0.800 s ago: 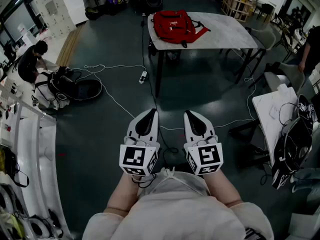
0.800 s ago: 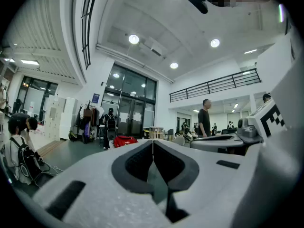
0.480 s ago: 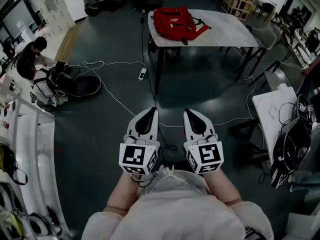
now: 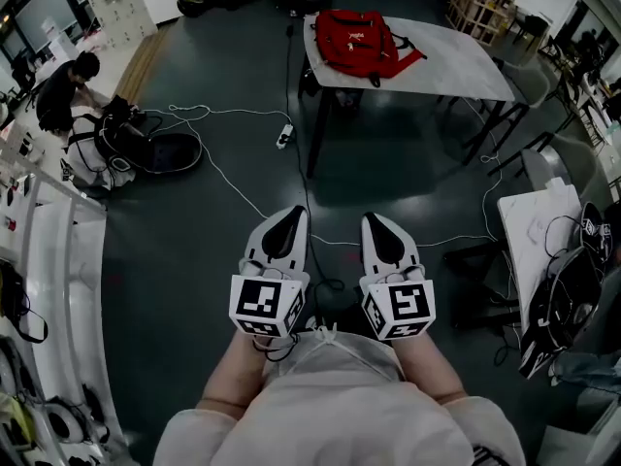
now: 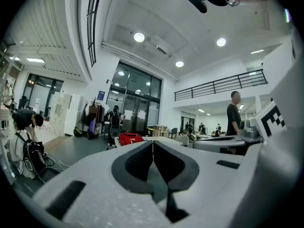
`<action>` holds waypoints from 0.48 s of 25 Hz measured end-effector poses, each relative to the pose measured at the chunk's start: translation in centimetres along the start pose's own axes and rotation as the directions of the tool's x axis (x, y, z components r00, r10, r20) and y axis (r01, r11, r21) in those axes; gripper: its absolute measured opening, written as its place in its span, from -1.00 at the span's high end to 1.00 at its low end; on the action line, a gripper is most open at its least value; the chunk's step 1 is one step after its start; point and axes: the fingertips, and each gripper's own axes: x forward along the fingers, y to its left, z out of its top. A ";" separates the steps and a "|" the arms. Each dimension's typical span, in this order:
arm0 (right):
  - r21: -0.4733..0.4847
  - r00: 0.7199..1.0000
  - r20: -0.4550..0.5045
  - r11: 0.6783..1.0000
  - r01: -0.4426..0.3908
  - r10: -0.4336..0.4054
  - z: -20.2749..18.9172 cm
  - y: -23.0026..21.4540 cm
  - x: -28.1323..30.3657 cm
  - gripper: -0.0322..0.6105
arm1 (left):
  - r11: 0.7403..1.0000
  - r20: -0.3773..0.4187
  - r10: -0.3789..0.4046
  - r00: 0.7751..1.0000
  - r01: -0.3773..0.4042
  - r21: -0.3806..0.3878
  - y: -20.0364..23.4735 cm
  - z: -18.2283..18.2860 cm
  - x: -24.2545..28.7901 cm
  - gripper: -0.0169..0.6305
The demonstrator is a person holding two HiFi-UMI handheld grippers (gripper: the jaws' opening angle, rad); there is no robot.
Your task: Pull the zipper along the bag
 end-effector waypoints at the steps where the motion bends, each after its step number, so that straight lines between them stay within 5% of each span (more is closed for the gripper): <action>1: 0.005 1.000 -0.005 1.000 0.001 -0.001 -0.1 -0.1 0.3 0.81 | 1.000 -0.005 0.002 1.000 -0.002 -0.005 0.3 -0.1 0.1 0.89; 12: 0.017 0.997 -0.057 0.998 -0.054 0.055 -1.8 -3.3 8.3 0.81 | 0.995 -0.052 0.074 0.996 -0.077 -0.066 4.6 -2.4 5.3 0.89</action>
